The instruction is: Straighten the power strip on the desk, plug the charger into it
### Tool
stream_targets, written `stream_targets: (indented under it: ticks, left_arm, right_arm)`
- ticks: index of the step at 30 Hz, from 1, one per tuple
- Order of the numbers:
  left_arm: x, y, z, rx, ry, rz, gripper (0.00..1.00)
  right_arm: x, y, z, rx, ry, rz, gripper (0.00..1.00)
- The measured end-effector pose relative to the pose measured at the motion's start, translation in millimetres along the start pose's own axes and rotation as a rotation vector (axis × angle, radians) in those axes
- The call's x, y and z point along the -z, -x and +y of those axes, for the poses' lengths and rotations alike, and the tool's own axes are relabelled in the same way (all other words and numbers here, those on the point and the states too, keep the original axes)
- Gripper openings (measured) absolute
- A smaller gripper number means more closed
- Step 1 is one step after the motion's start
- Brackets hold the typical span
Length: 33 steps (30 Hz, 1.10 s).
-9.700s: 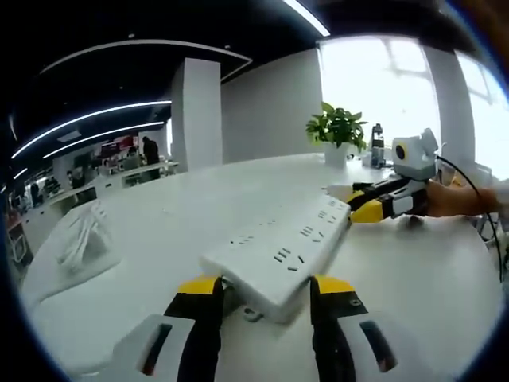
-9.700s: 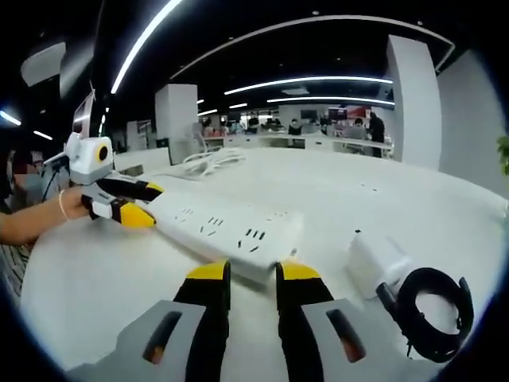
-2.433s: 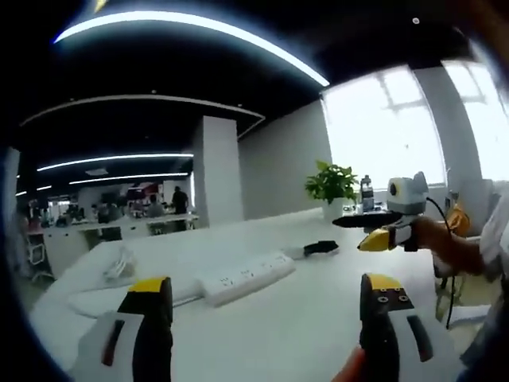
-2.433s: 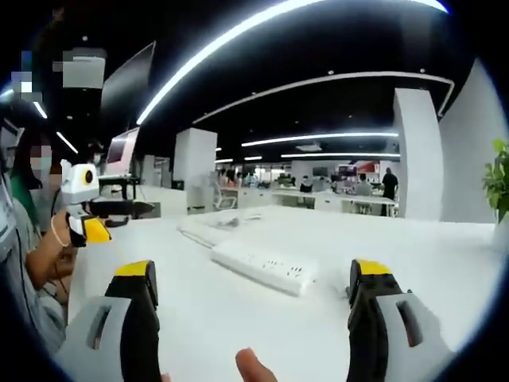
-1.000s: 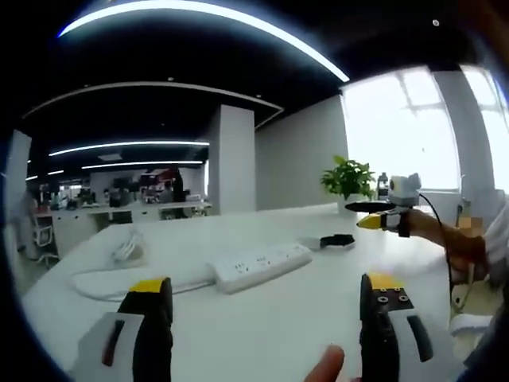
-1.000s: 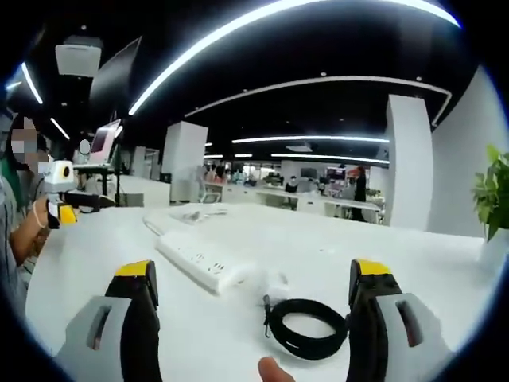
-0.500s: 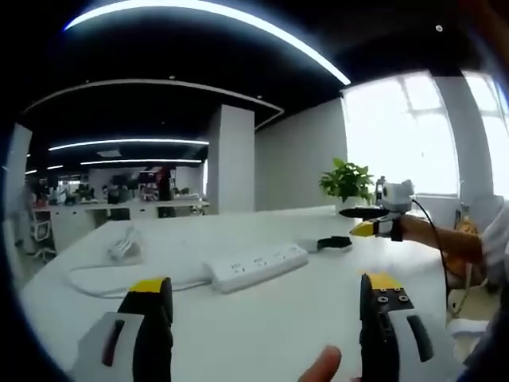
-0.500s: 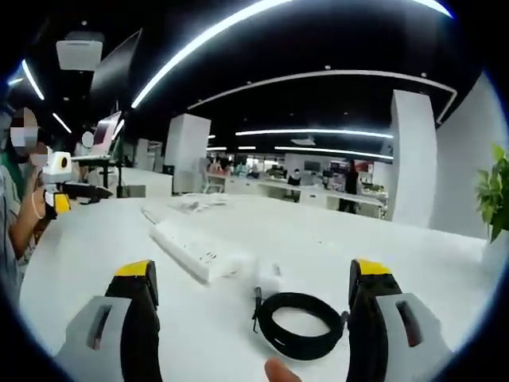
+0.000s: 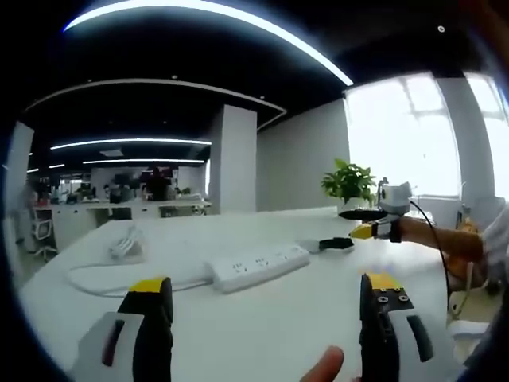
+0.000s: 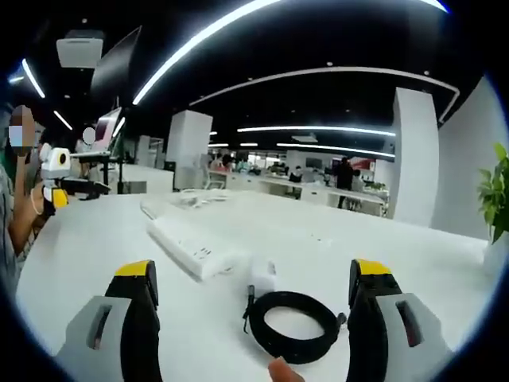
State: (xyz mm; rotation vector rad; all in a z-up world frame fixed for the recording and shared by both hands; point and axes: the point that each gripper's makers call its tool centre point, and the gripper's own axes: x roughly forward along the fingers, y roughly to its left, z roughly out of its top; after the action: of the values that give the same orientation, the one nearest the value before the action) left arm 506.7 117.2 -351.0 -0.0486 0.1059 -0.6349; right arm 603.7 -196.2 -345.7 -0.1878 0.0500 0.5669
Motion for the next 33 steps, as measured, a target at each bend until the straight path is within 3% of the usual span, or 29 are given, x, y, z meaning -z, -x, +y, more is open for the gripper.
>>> stream_targets:
  ticks: [7,15,33]
  left_arm:
    - [1.4,0.1,0.2,-0.002,0.006,0.001,0.99]
    - [2.5,0.3,0.2,-0.006,0.002,0.011,0.99]
    - [1.5,-0.9,-0.2,-0.006,-0.005,0.014,0.99]
  right_arm:
    - [3.8,-3.2,-3.2,-0.012,0.005,0.01,0.99]
    - [25.2,-11.1,-5.1,-0.054,0.013,0.098,0.91]
    - [39.2,-15.3,-0.7,-0.11,-0.015,0.185,0.83]
